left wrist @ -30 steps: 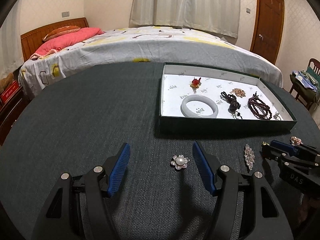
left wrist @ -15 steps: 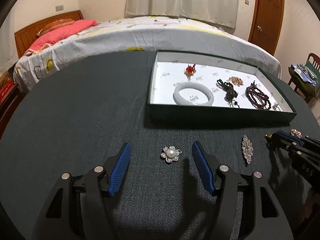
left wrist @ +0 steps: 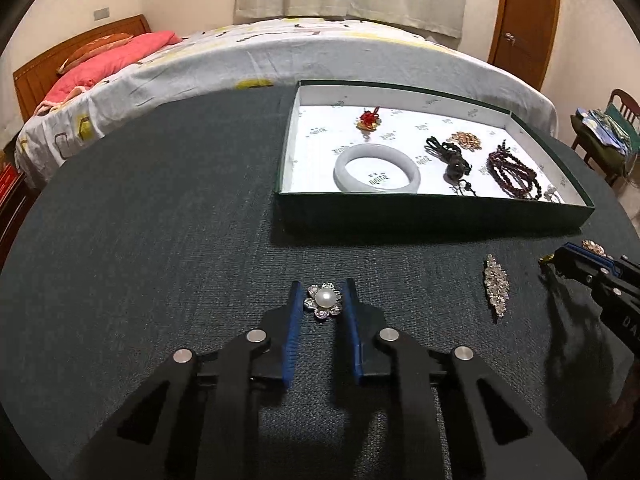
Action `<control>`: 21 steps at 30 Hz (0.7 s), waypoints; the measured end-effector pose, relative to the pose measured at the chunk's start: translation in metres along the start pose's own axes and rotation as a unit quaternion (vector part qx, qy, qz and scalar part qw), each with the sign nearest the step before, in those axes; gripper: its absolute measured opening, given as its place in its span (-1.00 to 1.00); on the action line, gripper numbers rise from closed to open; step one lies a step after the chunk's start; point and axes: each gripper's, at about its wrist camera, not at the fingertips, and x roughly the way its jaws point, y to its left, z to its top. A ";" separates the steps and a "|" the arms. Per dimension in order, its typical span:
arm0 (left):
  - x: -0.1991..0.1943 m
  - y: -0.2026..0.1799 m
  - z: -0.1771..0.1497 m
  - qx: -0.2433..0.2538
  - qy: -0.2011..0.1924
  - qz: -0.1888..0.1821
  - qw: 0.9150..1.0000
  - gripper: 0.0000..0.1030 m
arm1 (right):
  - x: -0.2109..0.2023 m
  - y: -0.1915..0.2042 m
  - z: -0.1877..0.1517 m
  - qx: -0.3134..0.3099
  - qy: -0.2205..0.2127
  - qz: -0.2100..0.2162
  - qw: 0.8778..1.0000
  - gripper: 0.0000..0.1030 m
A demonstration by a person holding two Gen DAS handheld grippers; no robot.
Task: Organize jewelry
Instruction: 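Close the left tool on the silver pearl flower brooch while the right tool holds the coral charm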
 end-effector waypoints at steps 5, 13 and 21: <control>-0.003 -0.002 0.000 0.005 -0.007 -0.006 1.000 -0.60 | -0.005 -0.002 0.001 0.001 -0.007 -0.003 1.000 -0.75; -0.012 -0.009 0.002 0.016 -0.027 -0.009 0.999 -0.60 | -0.013 -0.006 0.003 0.004 -0.017 -0.001 1.000 -0.76; -0.024 -0.014 0.008 0.015 -0.046 -0.016 0.999 -0.60 | -0.019 -0.007 0.005 0.007 -0.026 0.002 1.000 -0.76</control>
